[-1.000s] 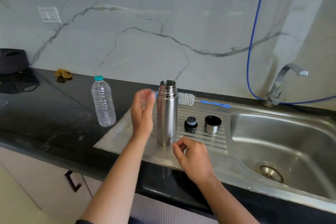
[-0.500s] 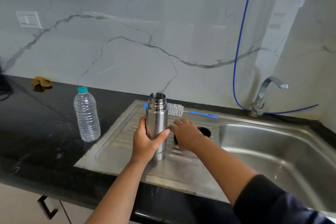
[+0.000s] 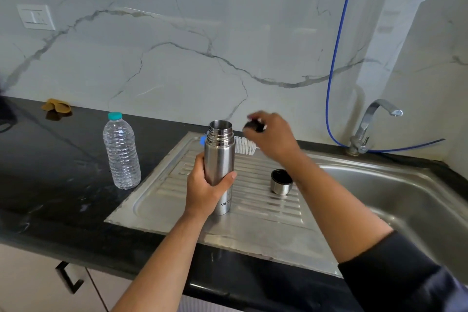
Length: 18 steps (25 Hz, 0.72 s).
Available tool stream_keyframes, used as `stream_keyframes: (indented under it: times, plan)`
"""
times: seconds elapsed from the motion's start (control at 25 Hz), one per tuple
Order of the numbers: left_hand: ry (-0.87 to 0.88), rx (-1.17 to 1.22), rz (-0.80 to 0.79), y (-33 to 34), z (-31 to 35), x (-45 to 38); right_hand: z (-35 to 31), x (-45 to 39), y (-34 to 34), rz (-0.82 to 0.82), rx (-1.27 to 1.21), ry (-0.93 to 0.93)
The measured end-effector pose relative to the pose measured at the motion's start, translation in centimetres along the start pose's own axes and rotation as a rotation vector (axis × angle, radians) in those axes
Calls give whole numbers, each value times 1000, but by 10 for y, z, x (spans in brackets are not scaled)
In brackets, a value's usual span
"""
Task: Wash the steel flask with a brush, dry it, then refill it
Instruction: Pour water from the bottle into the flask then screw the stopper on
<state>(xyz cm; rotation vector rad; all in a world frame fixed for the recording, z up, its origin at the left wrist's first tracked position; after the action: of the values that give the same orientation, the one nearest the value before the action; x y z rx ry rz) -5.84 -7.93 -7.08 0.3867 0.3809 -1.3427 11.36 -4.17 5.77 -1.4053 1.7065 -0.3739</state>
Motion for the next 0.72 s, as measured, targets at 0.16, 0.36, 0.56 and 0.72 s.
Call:
stream_keyframes:
  times: [0.16, 0.36, 0.56, 0.72]
  plan:
    - [-6, -6, 0, 1, -1, 0, -52, 5, -27, 69, -631, -63]
    - [-20, 31, 6, 1, 1, 1, -72, 15, -8, -92, -462, -138]
    - [-21, 48, 12, 1, 0, 0, -57, 15, -2, -189, -257, -126]
    - [-20, 34, 7, 2, -1, 0, -72, 3, -14, -374, 78, -282]
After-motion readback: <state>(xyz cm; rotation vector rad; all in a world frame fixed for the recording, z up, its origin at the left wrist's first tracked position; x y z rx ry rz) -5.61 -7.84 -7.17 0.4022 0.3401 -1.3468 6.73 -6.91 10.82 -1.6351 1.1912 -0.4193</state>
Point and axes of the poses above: each hand's wrist, its own x-axis away from the middle knuckle, its own y-axis out of the palm, z = x × y, the point moved 1 cm from there along -x, towards the middle knuckle, and after that the axes turned 7 degrees about x, right-handed, at the moved point
